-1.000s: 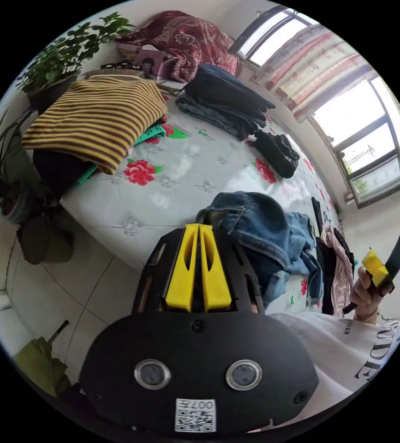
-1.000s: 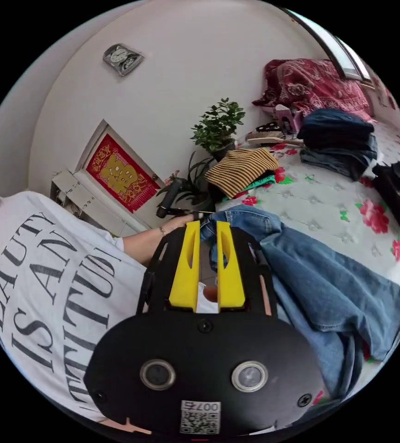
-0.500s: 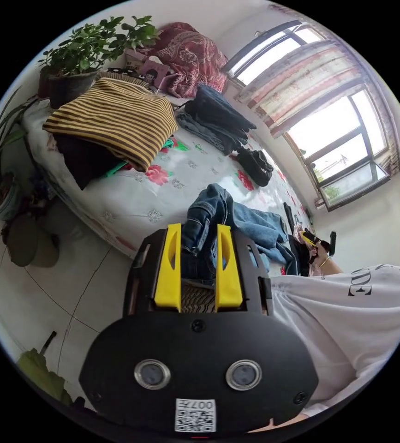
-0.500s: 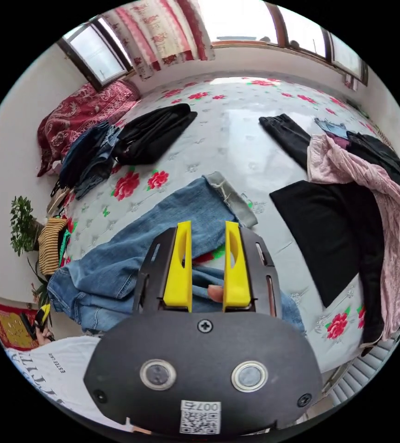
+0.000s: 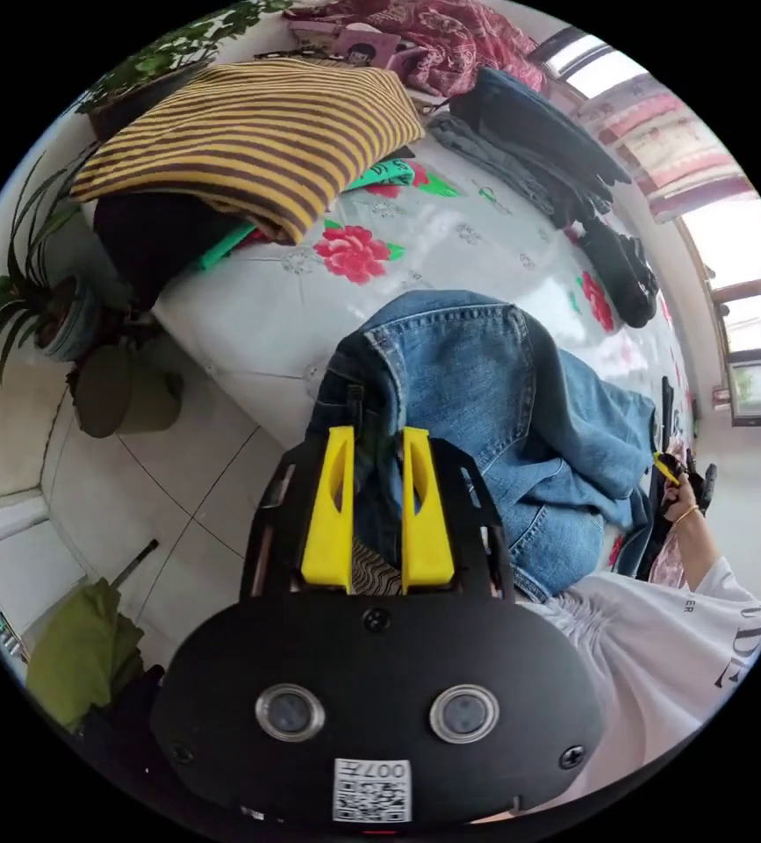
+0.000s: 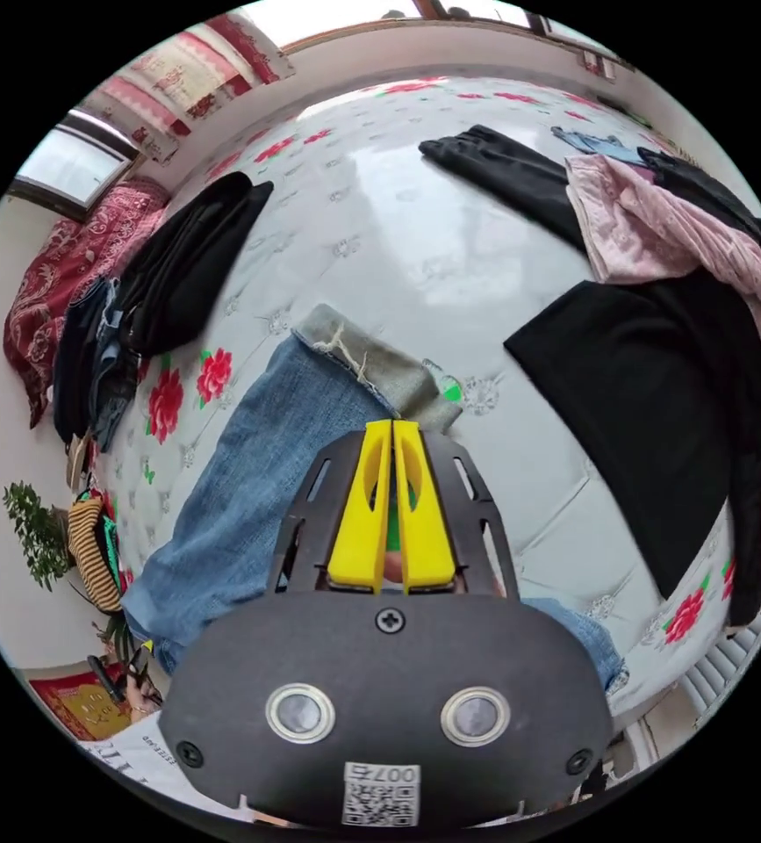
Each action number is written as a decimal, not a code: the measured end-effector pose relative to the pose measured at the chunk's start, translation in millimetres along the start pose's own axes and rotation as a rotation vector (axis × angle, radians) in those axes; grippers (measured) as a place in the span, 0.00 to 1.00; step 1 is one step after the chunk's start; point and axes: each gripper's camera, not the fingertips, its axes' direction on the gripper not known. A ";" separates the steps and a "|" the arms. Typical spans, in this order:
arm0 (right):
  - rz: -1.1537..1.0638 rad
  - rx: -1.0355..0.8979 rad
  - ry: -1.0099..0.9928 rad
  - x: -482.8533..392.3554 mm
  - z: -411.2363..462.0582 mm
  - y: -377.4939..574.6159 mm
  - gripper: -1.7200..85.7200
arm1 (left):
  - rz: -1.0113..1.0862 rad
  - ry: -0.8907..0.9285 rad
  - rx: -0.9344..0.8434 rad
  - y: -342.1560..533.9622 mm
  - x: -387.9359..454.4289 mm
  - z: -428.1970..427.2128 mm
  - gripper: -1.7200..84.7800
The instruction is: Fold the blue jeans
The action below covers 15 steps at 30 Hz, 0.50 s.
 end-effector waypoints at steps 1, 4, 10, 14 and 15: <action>-0.048 0.103 -0.061 -2.6 -32.4 -7.5 0.03 | 0.064 -0.037 0.031 -16.1 20.6 -8.1 0.08; -0.109 0.331 -0.051 -3.6 -117.6 -25.6 0.02 | 0.234 -0.055 0.139 -62.8 73.3 -39.7 0.08; -0.113 0.506 0.127 2.8 -174.5 -53.0 0.03 | 0.384 -0.043 0.270 -169.9 173.5 -32.3 0.09; -0.001 0.266 0.143 28.5 -129.0 -34.8 0.08 | 0.237 -0.003 0.170 -205.7 186.6 2.9 0.11; 0.002 0.258 0.127 30.9 -126.1 -23.5 0.08 | 0.234 0.023 0.172 -199.6 187.8 2.1 0.13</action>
